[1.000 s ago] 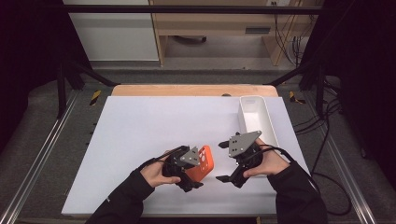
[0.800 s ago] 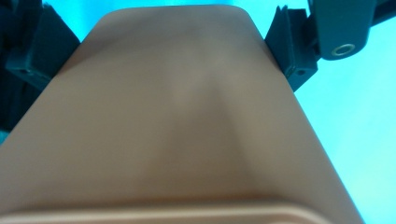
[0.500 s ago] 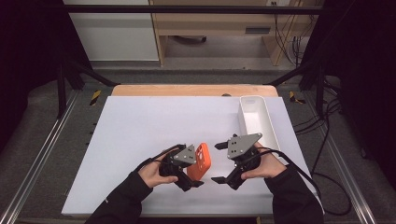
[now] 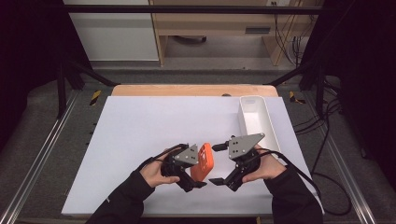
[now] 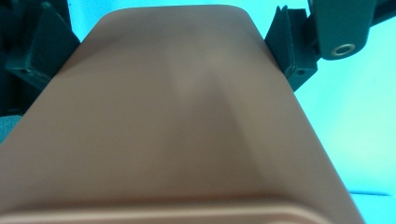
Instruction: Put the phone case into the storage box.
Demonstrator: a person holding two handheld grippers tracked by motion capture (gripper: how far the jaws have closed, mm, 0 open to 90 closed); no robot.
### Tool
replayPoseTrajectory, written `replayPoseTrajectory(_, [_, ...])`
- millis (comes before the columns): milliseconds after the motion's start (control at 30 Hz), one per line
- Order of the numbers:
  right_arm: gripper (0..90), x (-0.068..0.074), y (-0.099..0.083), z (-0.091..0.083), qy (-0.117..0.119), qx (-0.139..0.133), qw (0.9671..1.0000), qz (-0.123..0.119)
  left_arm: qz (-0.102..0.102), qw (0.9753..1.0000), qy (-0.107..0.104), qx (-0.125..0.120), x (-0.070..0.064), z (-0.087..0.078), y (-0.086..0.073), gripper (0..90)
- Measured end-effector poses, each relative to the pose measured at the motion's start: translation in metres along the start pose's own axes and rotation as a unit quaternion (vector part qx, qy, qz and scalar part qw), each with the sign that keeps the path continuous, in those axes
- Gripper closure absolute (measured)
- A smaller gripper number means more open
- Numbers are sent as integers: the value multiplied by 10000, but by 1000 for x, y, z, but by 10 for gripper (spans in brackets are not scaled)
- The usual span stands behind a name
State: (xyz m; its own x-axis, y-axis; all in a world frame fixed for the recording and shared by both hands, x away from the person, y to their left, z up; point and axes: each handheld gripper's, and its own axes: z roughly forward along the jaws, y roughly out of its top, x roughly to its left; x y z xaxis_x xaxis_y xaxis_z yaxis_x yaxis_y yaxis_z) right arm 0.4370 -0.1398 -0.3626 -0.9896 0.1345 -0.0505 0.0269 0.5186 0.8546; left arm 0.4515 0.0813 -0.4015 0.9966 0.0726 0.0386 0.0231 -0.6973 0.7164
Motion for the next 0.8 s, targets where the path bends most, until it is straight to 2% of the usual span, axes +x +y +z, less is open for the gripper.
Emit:
replayPoseTrajectory(433, [43, 1, -1, 1, 49, -51, 9999, -82, 144, 9998, -114, -28, -5, 3, 10, 155])
replayPoseTrajectory(800, [66, 1, -2, 3, 156, -64, 9997, -157, 221, 9996, -195, 15, -8, 8, 10, 156])
